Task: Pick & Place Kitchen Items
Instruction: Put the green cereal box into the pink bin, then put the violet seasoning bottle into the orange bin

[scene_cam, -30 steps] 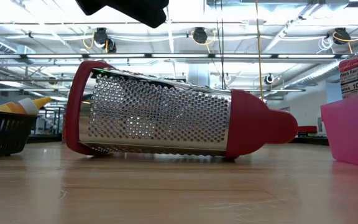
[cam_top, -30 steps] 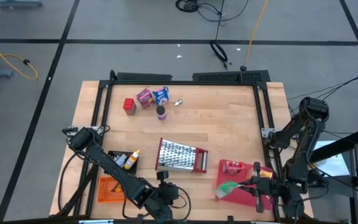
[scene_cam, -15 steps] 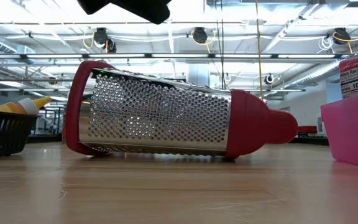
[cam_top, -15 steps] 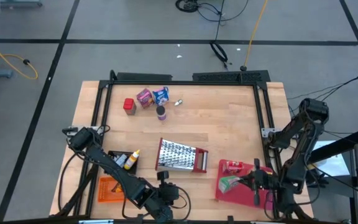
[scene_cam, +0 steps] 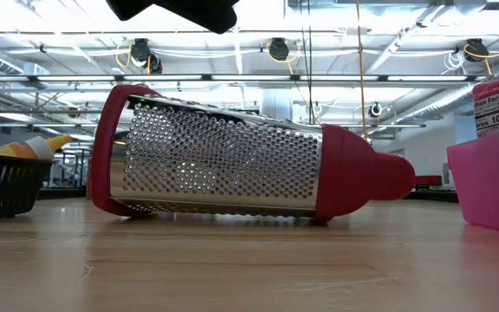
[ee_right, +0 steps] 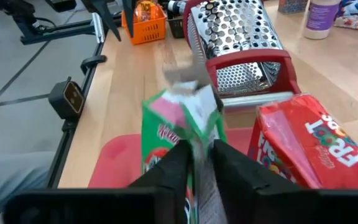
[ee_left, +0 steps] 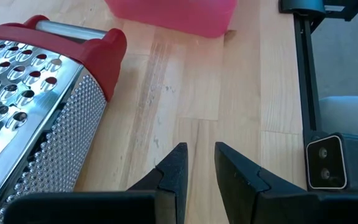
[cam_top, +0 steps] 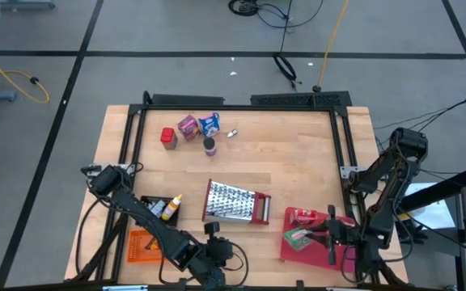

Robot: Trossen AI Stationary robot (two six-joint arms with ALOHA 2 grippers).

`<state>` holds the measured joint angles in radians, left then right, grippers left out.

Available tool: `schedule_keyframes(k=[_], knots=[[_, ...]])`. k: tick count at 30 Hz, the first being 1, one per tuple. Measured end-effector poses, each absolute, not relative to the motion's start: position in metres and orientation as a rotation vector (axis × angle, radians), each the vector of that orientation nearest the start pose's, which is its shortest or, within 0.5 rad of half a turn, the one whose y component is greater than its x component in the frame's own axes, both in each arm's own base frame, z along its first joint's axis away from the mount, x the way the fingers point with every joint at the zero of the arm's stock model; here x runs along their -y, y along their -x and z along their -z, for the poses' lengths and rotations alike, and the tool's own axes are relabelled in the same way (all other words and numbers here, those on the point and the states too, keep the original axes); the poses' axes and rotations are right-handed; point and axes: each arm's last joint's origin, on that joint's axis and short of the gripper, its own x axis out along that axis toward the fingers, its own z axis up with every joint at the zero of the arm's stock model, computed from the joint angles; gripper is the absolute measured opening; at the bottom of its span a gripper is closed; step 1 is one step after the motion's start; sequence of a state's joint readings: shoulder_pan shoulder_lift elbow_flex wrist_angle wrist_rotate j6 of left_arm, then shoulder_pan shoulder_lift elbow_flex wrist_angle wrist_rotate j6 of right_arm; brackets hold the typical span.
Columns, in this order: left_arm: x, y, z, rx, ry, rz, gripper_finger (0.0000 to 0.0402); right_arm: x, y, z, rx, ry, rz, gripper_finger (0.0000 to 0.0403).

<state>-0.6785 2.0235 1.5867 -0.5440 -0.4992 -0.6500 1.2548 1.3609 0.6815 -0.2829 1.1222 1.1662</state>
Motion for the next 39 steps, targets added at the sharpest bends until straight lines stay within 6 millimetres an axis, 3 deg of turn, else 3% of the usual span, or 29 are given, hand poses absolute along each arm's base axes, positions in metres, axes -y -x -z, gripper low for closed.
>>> schedule_keyframes(k=[8,14,24,39], knots=[[0.263,-0.348,-0.215,-0.806,0.078,-0.101,0.0081,-0.219,-0.105,-0.190,-0.348,-0.225,0.095,0.0161],[0.263,-0.349,-0.215,-0.798,0.084,-0.098,0.0081,-0.221,-0.106,-0.192,-0.340,-0.233,0.084,0.0195],[0.263,-0.349,-0.215,-0.798,0.084,-0.098,0.0081,-0.219,-0.105,-0.210,-0.302,-0.177,0.028,0.0177],[0.261,-0.350,-0.215,-0.796,0.082,-0.105,0.0081,-0.190,-0.104,-0.257,-0.216,-0.130,0.002,0.0146]])
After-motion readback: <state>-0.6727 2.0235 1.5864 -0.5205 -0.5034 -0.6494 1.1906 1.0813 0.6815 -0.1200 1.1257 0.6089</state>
